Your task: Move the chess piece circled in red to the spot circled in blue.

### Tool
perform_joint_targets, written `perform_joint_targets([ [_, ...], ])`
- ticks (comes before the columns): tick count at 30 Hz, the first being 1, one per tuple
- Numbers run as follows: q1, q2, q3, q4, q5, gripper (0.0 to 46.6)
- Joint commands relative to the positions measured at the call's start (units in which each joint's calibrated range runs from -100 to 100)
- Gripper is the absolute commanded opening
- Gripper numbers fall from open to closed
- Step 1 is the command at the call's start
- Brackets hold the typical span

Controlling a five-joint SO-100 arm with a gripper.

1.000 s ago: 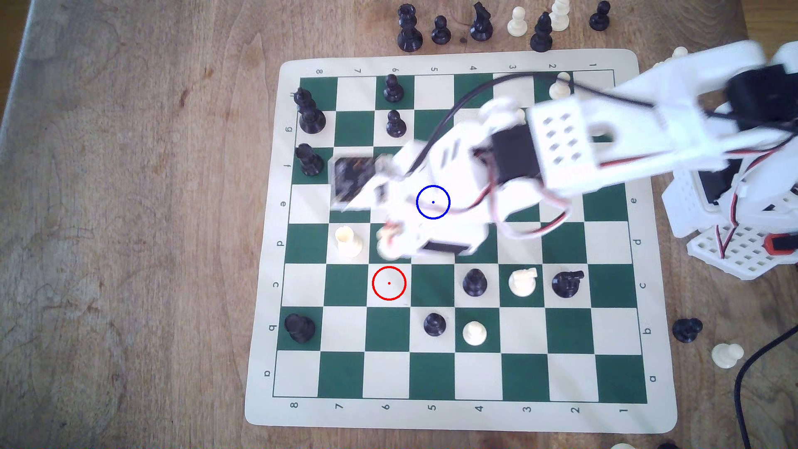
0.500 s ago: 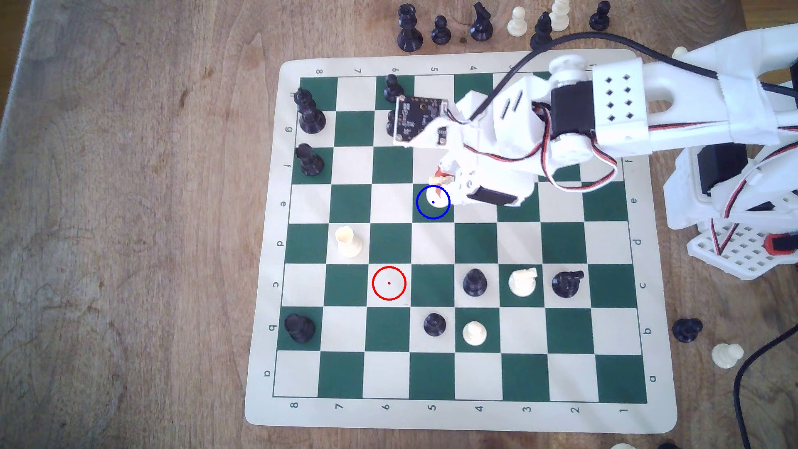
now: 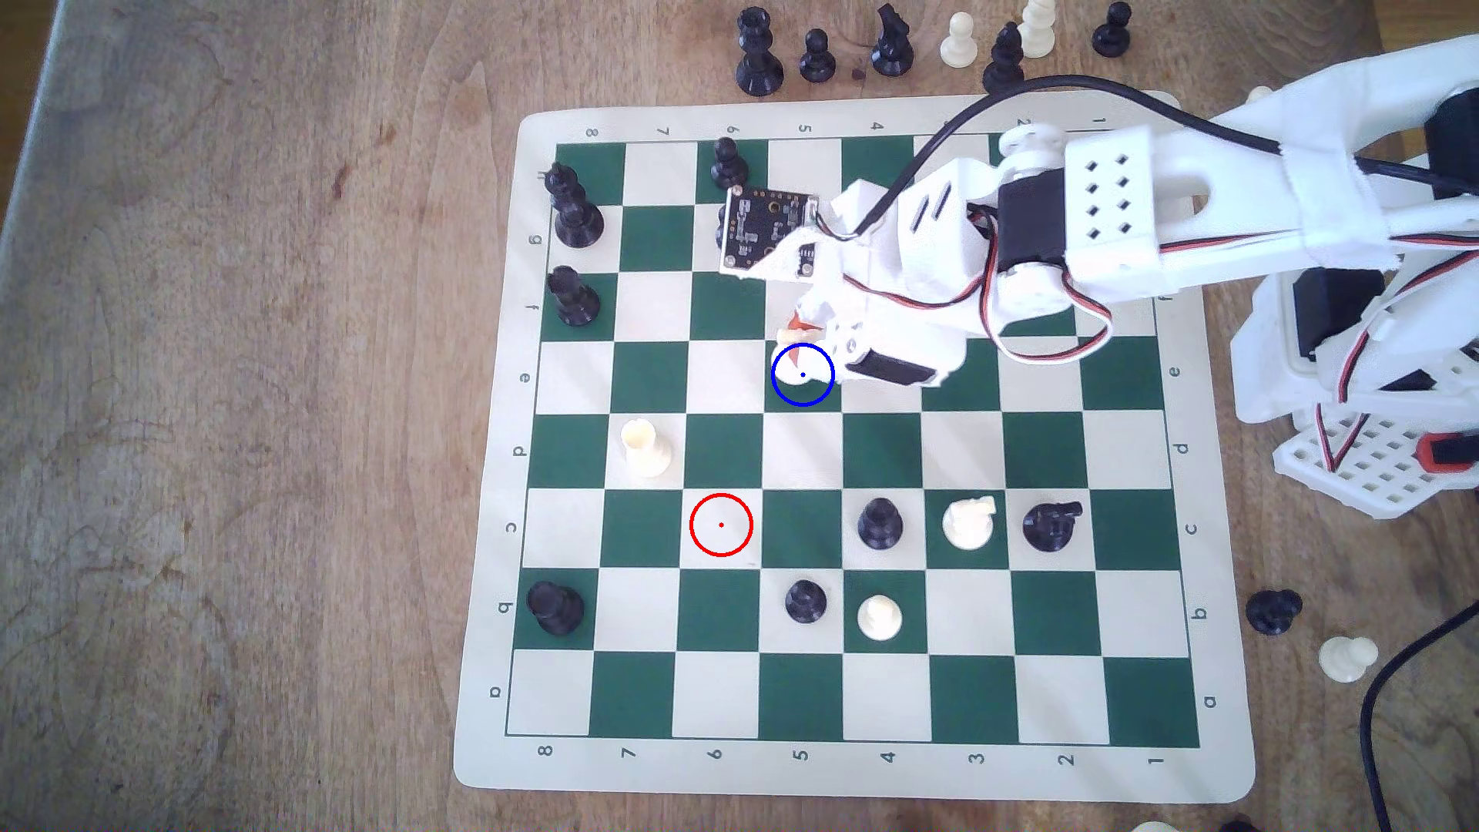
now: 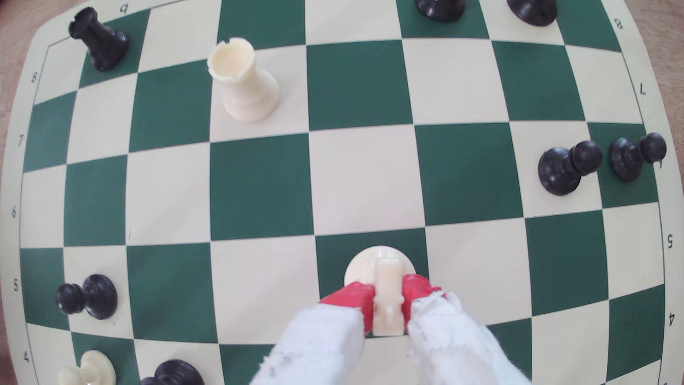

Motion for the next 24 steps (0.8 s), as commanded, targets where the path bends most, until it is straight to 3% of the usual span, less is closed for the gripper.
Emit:
perform_joint_targets([
  [1,0.1,0.8,-4.2,-1.2,-0.3,0.3],
  [13,-0.1,3.3,-5.7,-1.8,-0.6,0.3],
  [17,-0.1,3.3,-5.7,-1.4,-0.6,7.9],
  [19,0.1,2.7,-5.7,-1.2,-1.0,16.7],
  [24,-0.2,-0.2,-5.7,1.7,-1.6,20.9],
])
